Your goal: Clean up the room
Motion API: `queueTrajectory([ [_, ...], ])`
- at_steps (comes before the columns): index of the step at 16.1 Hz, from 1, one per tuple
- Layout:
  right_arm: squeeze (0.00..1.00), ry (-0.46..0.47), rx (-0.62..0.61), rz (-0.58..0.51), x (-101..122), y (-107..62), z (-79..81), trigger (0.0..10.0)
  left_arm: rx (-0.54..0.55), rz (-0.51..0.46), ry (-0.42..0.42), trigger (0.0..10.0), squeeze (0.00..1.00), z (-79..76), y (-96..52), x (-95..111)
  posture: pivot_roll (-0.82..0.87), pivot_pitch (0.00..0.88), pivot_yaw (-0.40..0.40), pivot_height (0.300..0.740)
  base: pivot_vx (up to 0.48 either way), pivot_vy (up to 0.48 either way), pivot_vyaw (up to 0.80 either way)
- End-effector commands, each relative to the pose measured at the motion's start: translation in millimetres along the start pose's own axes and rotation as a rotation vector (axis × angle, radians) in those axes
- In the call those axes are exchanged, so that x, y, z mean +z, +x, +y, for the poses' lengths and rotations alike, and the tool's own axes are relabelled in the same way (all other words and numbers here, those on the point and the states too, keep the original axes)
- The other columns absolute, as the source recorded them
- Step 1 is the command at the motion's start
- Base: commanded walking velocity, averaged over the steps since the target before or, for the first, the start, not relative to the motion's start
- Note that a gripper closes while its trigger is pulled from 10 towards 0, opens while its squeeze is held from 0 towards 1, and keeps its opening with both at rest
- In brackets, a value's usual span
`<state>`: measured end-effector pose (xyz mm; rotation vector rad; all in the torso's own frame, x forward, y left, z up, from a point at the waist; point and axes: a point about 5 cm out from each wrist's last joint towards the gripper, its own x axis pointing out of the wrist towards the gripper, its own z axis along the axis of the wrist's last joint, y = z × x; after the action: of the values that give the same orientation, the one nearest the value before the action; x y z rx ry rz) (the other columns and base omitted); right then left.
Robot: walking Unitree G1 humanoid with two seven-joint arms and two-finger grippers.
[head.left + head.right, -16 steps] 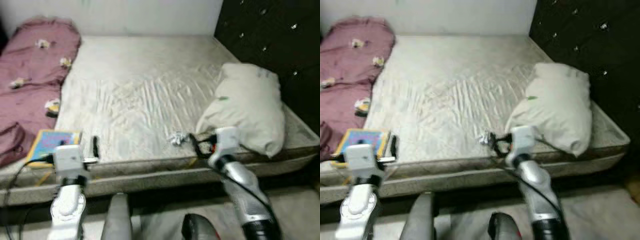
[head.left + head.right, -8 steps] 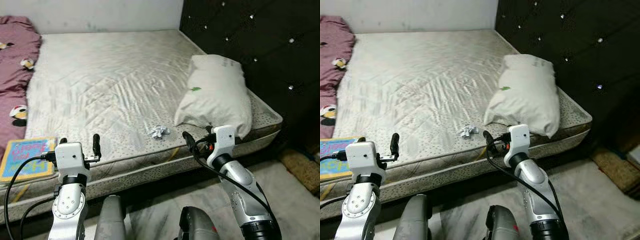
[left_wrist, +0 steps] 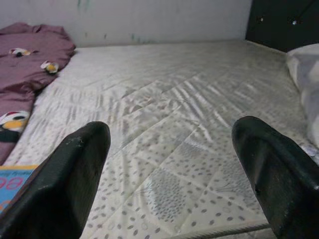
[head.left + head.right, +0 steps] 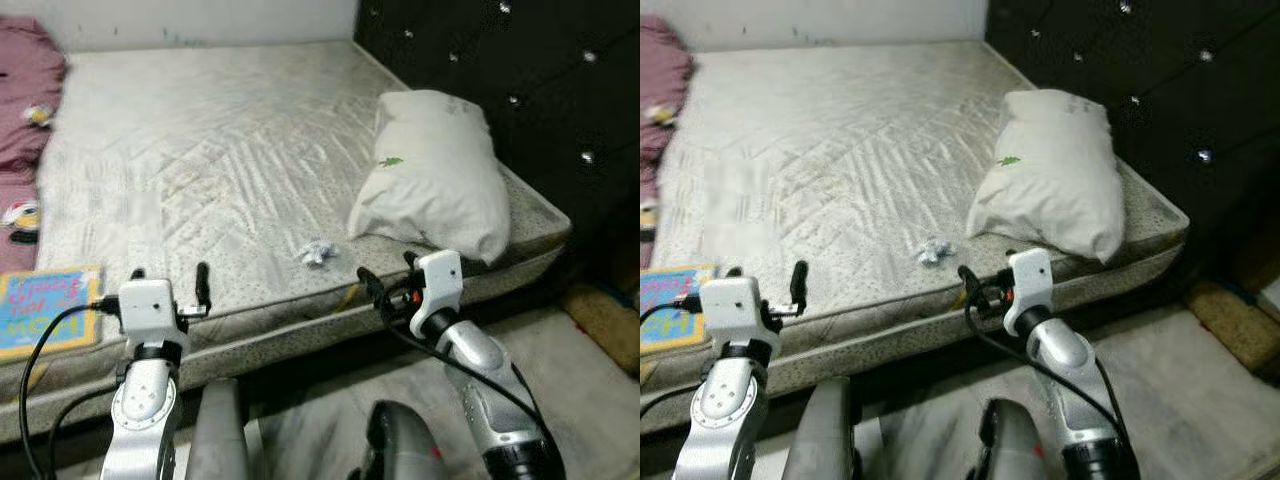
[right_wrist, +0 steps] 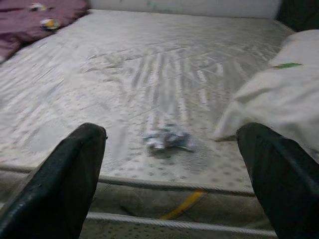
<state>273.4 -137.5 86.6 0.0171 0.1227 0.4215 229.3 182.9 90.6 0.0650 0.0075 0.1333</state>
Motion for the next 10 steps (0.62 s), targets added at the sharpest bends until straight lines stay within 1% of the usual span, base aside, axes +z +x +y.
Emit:
queueTrajectory([
  [1, 0.0, -0.004, 0.018, -0.027, 7.2, 1.1, 2.8, 10.0, -0.005, 0.009, -0.006, 10.0, 0.0, 0.4, -1.4, -0.5, 0.04, 0.0, -0.071, 0.593, 0.0, 0.0, 0.76],
  [3, 0.0, -0.008, 0.03, -0.026, 6.8, 0.9, 6.5, 10.0, -0.021, 0.016, -0.006, 10.0, 0.0, -1.6, -3.8, -2.0, 0.04, 0.0, -0.071, 0.593, 0.292, 0.0, 0.52],
  [6, 0.0, -0.007, 0.036, -0.024, 6.6, 1.2, 8.0, 10.0, -0.027, 0.017, -0.01, 10.0, 0.0, -2.4, -2.0, -1.7, 0.04, 0.0, -0.07, 0.593, 0.31, 0.0, 0.0],
  [10, 0.0, -0.013, 0.031, -0.022, 6.9, 1.4, 7.0, 10.0, -0.035, 0.015, -0.009, 10.0, 0.0, -2.2, -1.6, -1.4, 0.04, 0.0, -0.067, 0.593, 0.382, 0.0, 0.0],
])
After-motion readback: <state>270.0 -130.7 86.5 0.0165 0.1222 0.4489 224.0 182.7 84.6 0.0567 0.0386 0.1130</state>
